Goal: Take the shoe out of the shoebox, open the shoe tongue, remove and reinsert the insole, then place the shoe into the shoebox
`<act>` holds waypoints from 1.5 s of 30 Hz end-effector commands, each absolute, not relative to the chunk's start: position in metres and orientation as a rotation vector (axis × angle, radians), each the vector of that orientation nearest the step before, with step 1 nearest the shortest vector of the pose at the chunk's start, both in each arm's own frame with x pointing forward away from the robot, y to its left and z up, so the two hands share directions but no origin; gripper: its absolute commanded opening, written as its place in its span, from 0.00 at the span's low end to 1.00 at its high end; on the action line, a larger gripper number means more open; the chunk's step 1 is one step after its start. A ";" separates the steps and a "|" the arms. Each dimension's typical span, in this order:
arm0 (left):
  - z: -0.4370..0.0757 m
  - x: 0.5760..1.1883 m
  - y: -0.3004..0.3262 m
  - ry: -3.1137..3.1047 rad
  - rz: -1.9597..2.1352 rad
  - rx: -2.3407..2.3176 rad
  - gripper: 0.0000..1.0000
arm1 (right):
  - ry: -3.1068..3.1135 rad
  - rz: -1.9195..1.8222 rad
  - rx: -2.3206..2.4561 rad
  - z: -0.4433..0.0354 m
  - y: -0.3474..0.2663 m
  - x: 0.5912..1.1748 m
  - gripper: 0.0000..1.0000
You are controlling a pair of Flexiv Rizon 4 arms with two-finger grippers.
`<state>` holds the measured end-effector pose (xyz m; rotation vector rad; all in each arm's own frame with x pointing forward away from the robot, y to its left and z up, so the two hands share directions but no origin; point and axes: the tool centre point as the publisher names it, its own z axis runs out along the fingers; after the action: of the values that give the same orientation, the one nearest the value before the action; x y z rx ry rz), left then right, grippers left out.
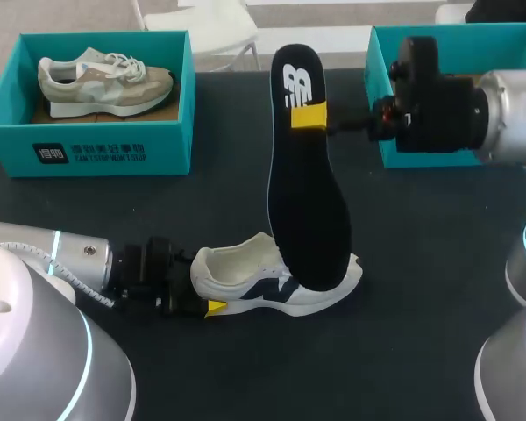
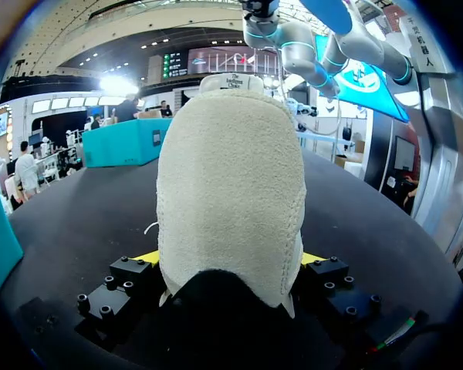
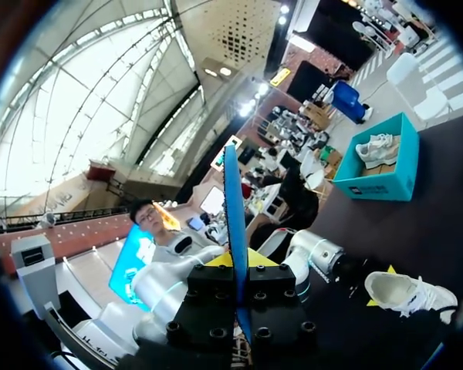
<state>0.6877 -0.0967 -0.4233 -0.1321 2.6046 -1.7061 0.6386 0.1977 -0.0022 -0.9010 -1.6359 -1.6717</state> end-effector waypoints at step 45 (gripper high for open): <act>-0.413 0.688 -0.083 2.662 -1.655 -0.129 1.00 | -1.632 -1.649 -0.871 -0.002 0.199 0.634 0.00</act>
<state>0.6907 -0.0916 -0.4236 -0.1266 2.6559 -1.6681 0.6336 0.1956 -0.0019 -0.8671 -1.6295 -1.6531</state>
